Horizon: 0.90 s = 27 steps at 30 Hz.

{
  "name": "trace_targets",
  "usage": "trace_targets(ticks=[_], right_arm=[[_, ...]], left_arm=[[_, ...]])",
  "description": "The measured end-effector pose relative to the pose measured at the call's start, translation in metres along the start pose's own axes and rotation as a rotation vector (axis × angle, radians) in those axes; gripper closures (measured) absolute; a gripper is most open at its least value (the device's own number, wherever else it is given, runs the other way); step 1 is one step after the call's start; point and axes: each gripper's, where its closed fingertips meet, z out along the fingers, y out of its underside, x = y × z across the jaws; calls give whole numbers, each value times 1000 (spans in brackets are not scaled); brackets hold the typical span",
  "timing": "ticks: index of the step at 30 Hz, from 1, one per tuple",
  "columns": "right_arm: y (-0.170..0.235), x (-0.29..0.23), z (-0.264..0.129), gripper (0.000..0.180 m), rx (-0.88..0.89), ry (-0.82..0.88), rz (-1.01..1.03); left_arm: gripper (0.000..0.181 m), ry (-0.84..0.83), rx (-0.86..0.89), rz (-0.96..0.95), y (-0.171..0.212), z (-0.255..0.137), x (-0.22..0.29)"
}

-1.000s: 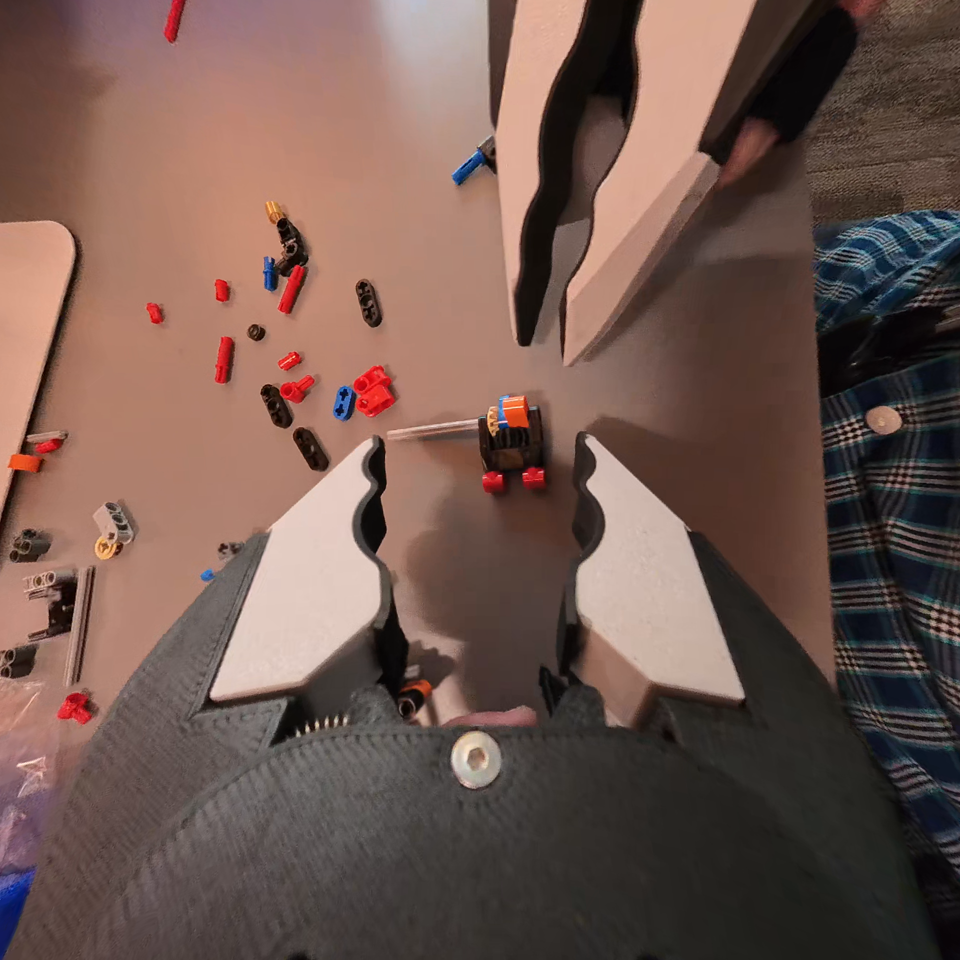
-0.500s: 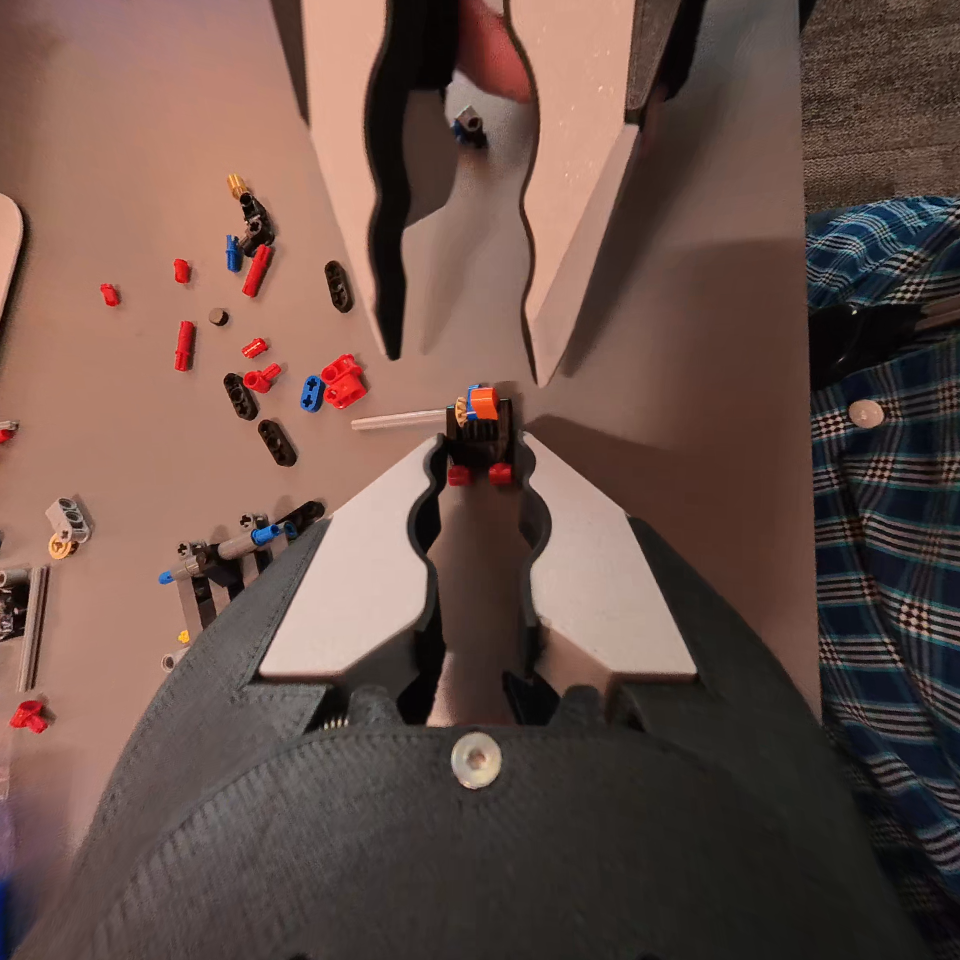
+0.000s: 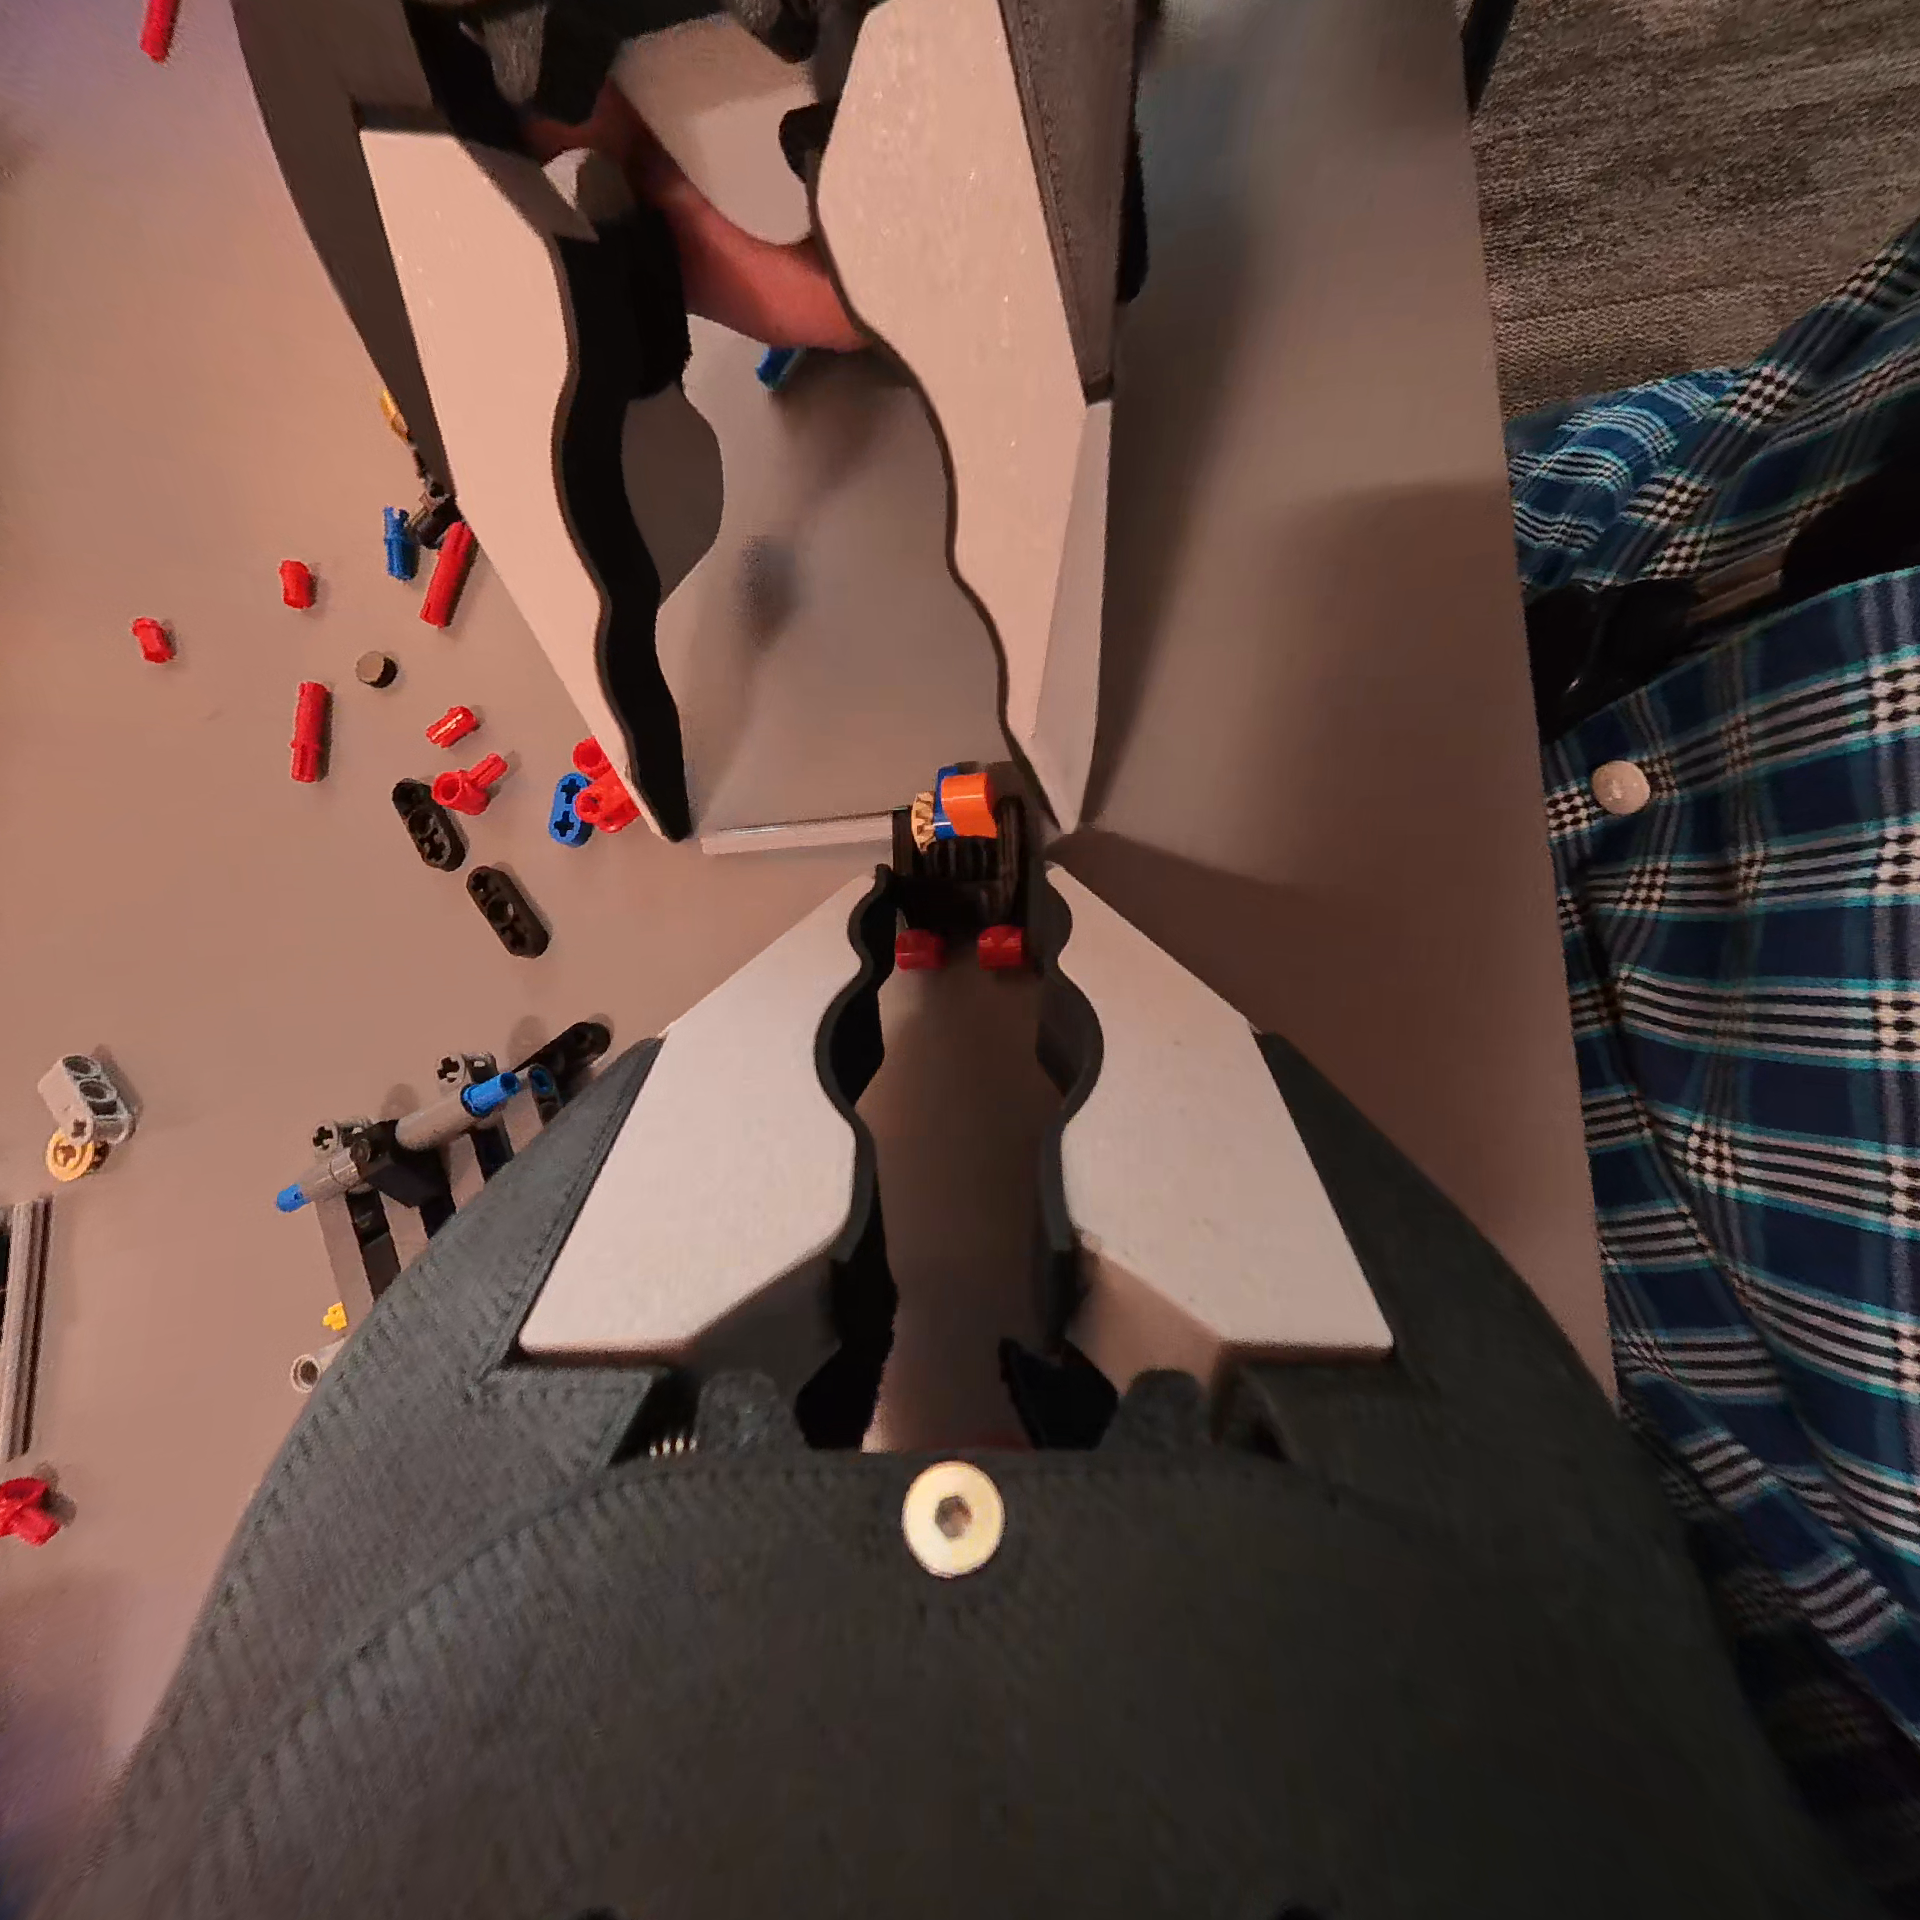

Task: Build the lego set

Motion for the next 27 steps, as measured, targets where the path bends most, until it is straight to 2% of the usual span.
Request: trace_targets(ticks=[4,7,27], right_arm=[[-1,-3,1,104,-3,-33,-29],[0,-3,2,113,-8,-31,-55],[1,-4,1,115,-3,-42,-40]], left_arm=[[157,13,8,9,-1,0,1],[157,18,13,11,-1,0,2],[157,2,14,8,-2,0,1]])
